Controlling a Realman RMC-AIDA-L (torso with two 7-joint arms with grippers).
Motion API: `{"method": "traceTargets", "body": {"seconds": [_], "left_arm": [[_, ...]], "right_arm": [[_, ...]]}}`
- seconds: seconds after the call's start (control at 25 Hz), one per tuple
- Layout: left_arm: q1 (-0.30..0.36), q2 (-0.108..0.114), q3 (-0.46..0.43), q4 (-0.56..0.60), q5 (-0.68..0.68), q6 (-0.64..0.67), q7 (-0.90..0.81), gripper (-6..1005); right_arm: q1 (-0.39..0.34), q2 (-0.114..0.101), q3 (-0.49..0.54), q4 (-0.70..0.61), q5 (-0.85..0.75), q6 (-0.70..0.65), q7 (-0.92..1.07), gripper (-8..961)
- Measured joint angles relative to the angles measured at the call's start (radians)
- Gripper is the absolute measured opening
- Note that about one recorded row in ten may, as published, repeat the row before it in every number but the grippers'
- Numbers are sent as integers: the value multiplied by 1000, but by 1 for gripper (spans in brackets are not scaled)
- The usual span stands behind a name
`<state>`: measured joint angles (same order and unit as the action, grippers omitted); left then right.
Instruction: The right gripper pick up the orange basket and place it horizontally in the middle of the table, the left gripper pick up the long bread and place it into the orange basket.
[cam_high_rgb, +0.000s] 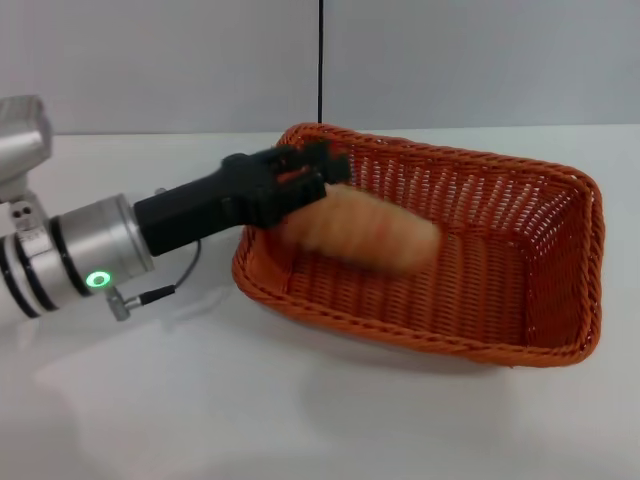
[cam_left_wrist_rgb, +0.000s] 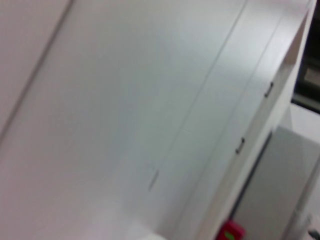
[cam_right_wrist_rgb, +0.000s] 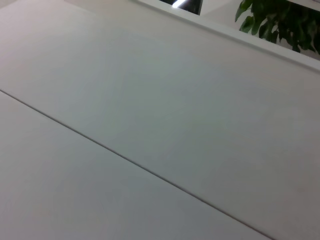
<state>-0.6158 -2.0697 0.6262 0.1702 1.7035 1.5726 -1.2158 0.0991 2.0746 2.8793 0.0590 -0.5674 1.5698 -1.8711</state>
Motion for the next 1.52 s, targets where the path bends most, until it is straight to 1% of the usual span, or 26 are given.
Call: {"method": "traceTargets", "body": {"seconds": [0.12, 0.16, 0.2, 0.36, 0.48, 0.52, 0.56, 0.64, 0.72, 0.76, 0.8, 0.96, 1.08, 1.16, 1.28, 1.36, 1.52], "left_arm": [[34, 2, 0, 8, -65, 31, 12, 414], [59, 4, 0, 14, -118, 54, 21, 442], [59, 4, 0, 14, -118, 54, 21, 470], [130, 7, -7, 43, -263, 94, 38, 584], [185, 7, -28, 57, -372, 122, 53, 786], [200, 7, -38, 59, -396, 133, 61, 794], [231, 7, -66, 63, -446, 162, 84, 803], [256, 7, -99, 62, -483, 194, 113, 820], [289, 5, -159, 51, -534, 245, 159, 837], [312, 3, -213, 28, -573, 286, 200, 837], [312, 3, -213, 28, -573, 286, 200, 837], [351, 4, -317, -11, -623, 338, 270, 837], [367, 3, -376, -15, -628, 348, 298, 837], [372, 2, -407, -28, -629, 354, 314, 837], [373, 4, -439, -48, -631, 356, 327, 837], [373, 2, -448, -53, -632, 357, 353, 837], [370, 1, -449, -63, -633, 358, 372, 837]], "right_arm": [[1, 0, 0, -8, 0, 0, 14, 565], [-3, -1, 0, -23, 0, -14, 71, 565], [-3, -1, 0, -23, 0, -14, 71, 565], [-23, -5, -11, -21, -11, -47, 145, 564], [-29, -3, -8, -15, -11, -43, 145, 565], [-32, -1, -5, -13, -6, -40, 145, 565], [-34, 0, -1, -14, 9, -39, 145, 565], [-34, 0, -1, -16, 18, -39, 146, 566], [-30, 2, 0, -27, 63, -38, 146, 566], [-24, 4, 1, -38, 104, -34, 144, 566], [-24, 4, 1, -38, 104, -34, 144, 565], [-12, 3, 2, -50, 136, -29, 138, 565], [0, 2, 2, -47, 165, -31, 135, 564], [13, 3, 1, -47, 215, -31, 106, 564], [19, 3, 0, -45, 229, -26, 67, 565], [25, 3, -6, -42, 227, -7, -5, 566], [25, 1, -18, -40, 220, 2, -36, 564]]}}
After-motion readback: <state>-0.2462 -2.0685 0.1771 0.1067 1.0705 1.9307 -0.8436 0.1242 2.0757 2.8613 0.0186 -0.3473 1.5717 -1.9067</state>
